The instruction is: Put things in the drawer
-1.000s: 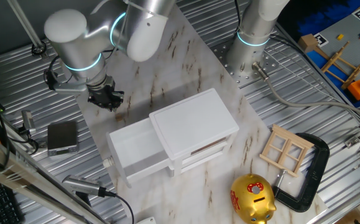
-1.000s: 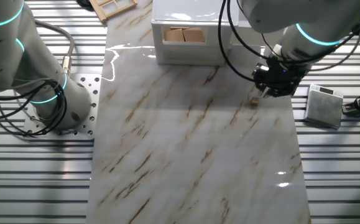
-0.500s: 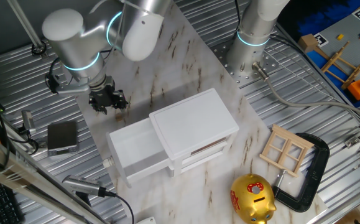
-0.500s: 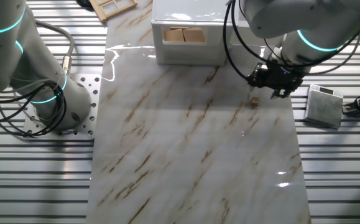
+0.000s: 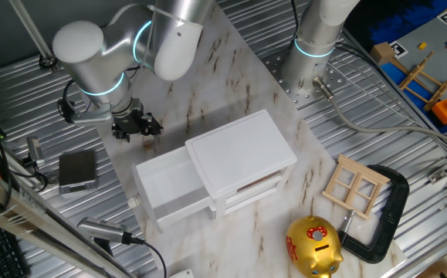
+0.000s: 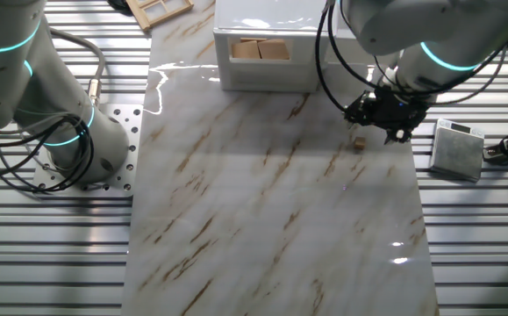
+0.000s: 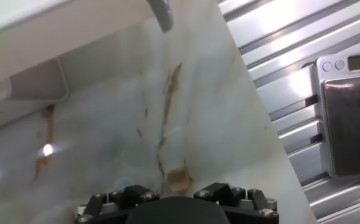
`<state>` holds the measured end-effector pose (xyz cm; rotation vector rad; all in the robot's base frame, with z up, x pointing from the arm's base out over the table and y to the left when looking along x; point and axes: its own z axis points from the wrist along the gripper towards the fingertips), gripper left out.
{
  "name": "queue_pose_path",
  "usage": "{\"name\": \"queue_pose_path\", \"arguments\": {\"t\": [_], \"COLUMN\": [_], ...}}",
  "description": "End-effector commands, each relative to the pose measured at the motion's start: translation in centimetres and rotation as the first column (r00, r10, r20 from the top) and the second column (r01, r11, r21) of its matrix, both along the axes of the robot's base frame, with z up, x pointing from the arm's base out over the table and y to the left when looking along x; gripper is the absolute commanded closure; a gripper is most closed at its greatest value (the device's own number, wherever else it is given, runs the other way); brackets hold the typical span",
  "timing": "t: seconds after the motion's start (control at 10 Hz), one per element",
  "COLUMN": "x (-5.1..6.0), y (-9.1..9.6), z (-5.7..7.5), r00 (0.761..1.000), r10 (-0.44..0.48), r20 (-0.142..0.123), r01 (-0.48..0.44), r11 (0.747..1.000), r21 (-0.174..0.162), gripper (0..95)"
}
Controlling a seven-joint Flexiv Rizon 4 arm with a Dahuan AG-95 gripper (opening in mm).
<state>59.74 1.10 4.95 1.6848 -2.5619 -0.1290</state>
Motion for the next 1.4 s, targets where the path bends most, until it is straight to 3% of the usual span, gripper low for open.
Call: {"name": "queue_pose_path", "arguments": {"t": [0.1, 0.8, 0.9, 1.4], "x": [0.1, 0.1, 0.0, -0.4], "y": [-0.1, -0.5, -0.5, -0.3], "z": [-0.4, -2.5, -2.8, -3.5], "r00": [1.0, 0.999, 0.999, 1.0], "r10": [-0.001, 0.032, 0.032, 0.029], "r20": [0.001, 0.007, 0.009, 0.012], "r01": [0.001, -0.032, -0.032, -0.029], "r11": [1.0, 0.999, 0.999, 1.0], "r21": [-0.006, -0.005, -0.004, -0.009], "gripper": [19.0, 19.0, 38.0, 38.0]}}
